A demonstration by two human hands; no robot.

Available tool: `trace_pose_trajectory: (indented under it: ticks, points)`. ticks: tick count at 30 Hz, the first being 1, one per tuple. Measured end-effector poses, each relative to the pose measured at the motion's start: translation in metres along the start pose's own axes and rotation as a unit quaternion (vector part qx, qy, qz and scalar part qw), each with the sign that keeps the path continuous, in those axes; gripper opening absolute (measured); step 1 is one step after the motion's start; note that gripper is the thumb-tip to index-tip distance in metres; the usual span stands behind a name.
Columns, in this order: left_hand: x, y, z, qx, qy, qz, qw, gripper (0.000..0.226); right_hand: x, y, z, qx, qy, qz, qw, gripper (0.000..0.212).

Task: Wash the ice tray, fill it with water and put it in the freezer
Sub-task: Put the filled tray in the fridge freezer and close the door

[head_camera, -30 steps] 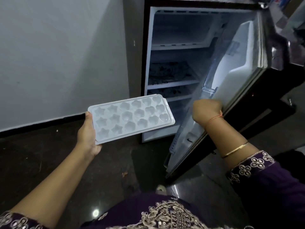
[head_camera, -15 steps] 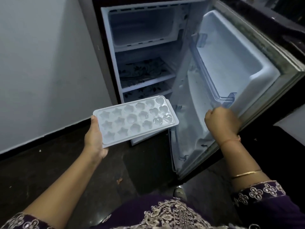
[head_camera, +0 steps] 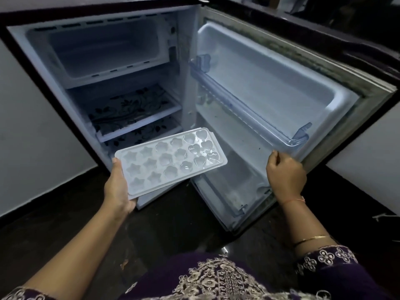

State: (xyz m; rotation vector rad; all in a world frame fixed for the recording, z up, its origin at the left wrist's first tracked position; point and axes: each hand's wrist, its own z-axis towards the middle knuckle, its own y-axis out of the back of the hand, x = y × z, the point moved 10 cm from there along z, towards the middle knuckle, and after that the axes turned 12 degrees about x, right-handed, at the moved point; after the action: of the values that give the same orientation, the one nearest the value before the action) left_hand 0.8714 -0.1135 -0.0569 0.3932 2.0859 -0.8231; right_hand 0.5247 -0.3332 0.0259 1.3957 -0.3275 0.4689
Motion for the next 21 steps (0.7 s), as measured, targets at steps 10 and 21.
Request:
trace_pose_trajectory:
  ticks: [10,21]
  points:
    - [0.017,-0.072,0.028,0.032,-0.010,-0.010,0.999,0.044,0.020,0.027,0.052,-0.119,0.220,-0.035,0.968,0.026]
    - [0.021,-0.092,0.041,0.008,-0.012,-0.028,1.000,0.051,0.014,-0.001,0.172,0.029,0.167,-0.166,0.971,0.076]
